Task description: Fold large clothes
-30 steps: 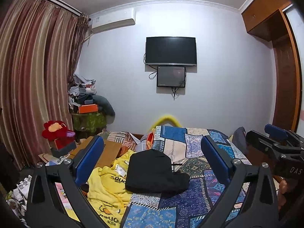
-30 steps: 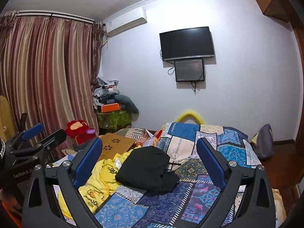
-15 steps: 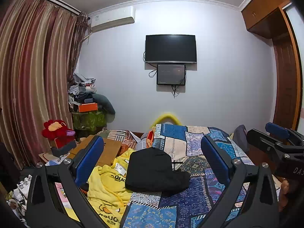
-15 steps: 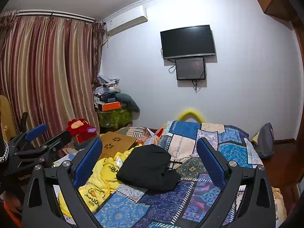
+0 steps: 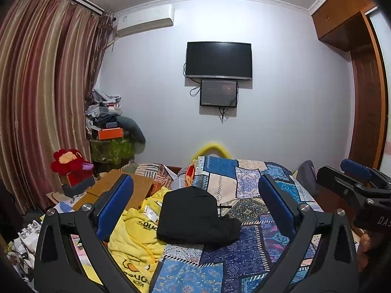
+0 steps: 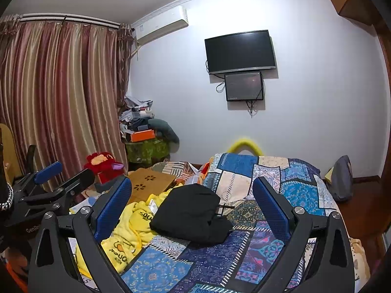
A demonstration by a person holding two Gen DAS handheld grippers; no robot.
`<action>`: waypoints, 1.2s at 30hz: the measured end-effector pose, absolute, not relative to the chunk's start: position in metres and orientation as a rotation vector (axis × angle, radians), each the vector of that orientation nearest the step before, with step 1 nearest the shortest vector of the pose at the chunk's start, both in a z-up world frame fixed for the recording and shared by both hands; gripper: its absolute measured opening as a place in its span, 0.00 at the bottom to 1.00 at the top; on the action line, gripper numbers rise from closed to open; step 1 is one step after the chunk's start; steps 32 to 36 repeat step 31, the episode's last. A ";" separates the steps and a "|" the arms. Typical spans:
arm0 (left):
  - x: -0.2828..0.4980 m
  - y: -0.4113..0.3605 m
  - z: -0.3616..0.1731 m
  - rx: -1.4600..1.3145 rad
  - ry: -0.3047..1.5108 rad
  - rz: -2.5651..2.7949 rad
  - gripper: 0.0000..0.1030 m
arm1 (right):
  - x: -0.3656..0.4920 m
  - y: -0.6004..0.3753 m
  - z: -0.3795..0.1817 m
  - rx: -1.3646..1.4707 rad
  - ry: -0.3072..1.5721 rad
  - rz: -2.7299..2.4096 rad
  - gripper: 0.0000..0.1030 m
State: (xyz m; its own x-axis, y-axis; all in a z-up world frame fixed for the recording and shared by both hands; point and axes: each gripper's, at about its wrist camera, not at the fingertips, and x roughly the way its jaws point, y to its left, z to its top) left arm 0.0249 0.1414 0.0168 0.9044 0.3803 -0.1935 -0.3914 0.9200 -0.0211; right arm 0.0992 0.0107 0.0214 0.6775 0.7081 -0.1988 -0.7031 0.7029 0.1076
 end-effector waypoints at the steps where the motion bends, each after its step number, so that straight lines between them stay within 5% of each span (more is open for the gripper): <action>1: 0.025 0.141 0.016 -0.063 0.190 0.391 1.00 | 0.099 0.011 0.021 0.023 0.233 0.792 0.96; 36: 0.030 0.133 0.011 -0.061 0.215 0.375 1.00 | 0.099 0.017 0.022 0.021 0.248 0.774 0.96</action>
